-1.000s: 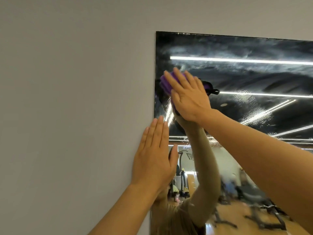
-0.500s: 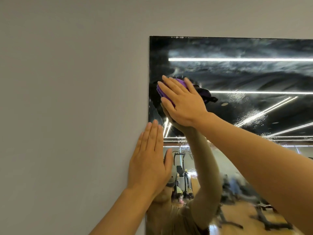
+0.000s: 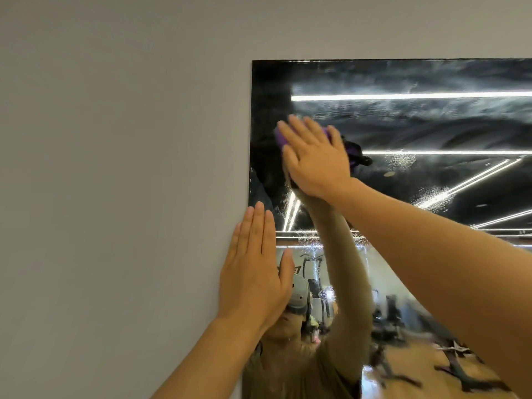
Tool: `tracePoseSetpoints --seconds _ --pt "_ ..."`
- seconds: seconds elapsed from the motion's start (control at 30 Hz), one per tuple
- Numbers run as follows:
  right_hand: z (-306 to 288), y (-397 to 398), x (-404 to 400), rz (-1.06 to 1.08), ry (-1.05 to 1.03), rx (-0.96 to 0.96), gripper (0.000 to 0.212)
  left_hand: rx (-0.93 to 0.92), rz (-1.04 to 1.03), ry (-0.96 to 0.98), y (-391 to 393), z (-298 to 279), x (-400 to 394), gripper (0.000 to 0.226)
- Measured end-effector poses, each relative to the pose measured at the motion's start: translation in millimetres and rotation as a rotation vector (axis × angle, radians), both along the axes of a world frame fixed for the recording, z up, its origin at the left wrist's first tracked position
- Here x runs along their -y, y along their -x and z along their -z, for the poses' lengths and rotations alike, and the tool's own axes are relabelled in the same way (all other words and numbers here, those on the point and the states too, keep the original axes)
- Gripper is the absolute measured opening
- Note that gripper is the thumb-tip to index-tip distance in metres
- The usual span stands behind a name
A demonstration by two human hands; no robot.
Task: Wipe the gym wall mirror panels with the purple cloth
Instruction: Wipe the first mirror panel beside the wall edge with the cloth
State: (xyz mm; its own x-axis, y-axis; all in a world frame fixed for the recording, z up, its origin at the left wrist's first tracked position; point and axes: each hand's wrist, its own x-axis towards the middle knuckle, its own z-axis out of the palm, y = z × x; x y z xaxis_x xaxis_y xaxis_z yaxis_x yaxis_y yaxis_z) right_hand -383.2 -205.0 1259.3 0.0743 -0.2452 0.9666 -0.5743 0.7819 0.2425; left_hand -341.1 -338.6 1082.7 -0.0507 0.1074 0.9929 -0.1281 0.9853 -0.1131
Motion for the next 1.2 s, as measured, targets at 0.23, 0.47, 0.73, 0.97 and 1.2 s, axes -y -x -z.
tracePoseSetpoints --seconds 0.23,0.47,0.73,0.97,1.2 --pt "22.9 -12.2 9.9 -0.037 -0.165 -0.038 0.058 0.025 0.04 -0.055 3.6 -0.3 -7.2 0.068" --pt "-7.4 11.7 -29.2 0.013 0.222 0.132 0.055 0.01 0.06 -0.08 2.1 1.6 -10.8 0.067" --pt "23.8 -11.7 9.5 -0.03 -0.263 -0.067 0.063 -0.011 0.14 -0.156 0.4 1.6 -24.4 0.073" --pt "-1.1 21.3 -53.6 0.017 0.316 0.184 0.057 0.031 0.079 -0.185 -2.6 -1.5 -32.4 0.077" --pt "10.4 -4.4 -23.3 -0.034 -0.122 -0.025 0.054 -0.074 -0.019 -0.151 5.4 -3.2 -39.5 0.062"
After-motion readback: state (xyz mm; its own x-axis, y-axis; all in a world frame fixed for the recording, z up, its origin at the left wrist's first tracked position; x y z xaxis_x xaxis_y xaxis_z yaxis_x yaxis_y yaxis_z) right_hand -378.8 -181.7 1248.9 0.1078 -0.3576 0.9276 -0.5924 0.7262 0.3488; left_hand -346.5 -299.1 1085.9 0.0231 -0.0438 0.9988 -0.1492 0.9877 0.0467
